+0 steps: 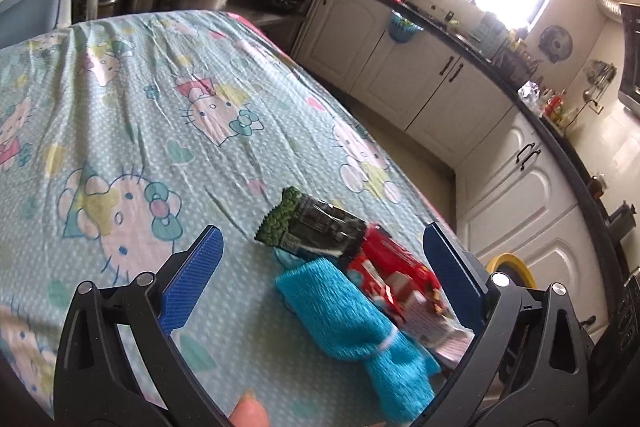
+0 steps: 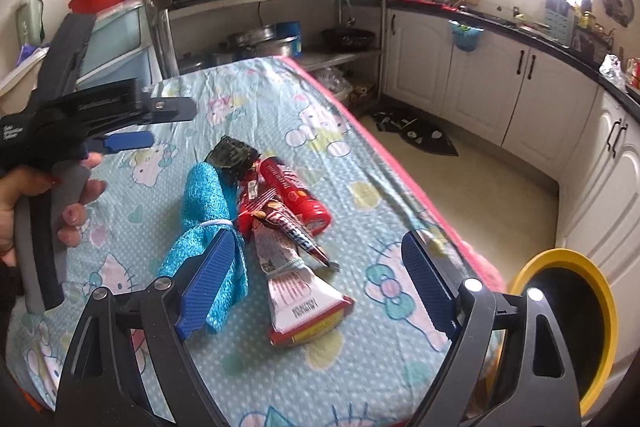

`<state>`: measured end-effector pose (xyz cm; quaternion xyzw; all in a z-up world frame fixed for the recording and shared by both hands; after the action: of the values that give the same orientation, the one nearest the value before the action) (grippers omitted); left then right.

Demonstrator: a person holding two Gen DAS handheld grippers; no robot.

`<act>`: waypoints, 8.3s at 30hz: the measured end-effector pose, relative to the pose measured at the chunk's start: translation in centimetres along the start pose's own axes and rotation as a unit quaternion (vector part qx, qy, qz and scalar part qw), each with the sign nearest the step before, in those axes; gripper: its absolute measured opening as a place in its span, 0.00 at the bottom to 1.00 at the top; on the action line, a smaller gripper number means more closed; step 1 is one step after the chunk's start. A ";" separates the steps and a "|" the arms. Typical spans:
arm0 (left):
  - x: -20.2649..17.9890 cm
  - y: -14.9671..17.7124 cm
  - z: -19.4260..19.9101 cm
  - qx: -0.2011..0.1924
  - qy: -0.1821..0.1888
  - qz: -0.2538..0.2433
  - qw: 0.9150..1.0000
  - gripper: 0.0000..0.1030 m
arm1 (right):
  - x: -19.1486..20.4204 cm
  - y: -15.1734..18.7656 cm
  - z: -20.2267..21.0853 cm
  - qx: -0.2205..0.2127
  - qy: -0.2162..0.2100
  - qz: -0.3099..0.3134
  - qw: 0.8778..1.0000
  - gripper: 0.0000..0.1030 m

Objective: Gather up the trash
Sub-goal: 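Grasp the brown chocolate bar with the right tool while the left tool grasps the green-black snack bag, then carry the chocolate bar and snack bag over the bin with both tools, then open both tools to drop the chocolate bar and snack bag into the bin, then move both tools back toward the blue towel and red cans on the bed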

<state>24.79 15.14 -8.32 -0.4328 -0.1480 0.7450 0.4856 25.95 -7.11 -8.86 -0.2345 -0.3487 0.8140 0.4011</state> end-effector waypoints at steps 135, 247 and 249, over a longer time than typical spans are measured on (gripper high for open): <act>-33.0 7.5 -5.2 0.101 0.205 -0.241 0.943 0.33 | -24.6 4.2 15.8 -0.056 0.156 -0.218 0.962 0.16; -15.5 3.7 0.4 0.018 0.074 -0.097 0.992 0.89 | -12.0 0.9 11.1 -0.048 0.069 -0.152 0.985 0.81; -14.6 3.5 0.7 0.015 0.067 -0.089 0.994 0.90 | -11.5 0.7 10.9 -0.048 0.063 -0.145 0.986 0.81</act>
<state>24.42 1.14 -2.88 -0.4591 -0.1417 0.6705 0.5654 24.96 -20.99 -1.20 -0.2515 -0.3915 0.7130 0.5244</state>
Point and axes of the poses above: each gripper's, at about its wrist camera, not at the fingertips, and z roughly against the way its jaws point, x to its left, y to its underside, the point moved 5 cm from there along -z, roughly the way its jaws point, and after that the axes turned 10 degrees about y, right-handed, at the moved point
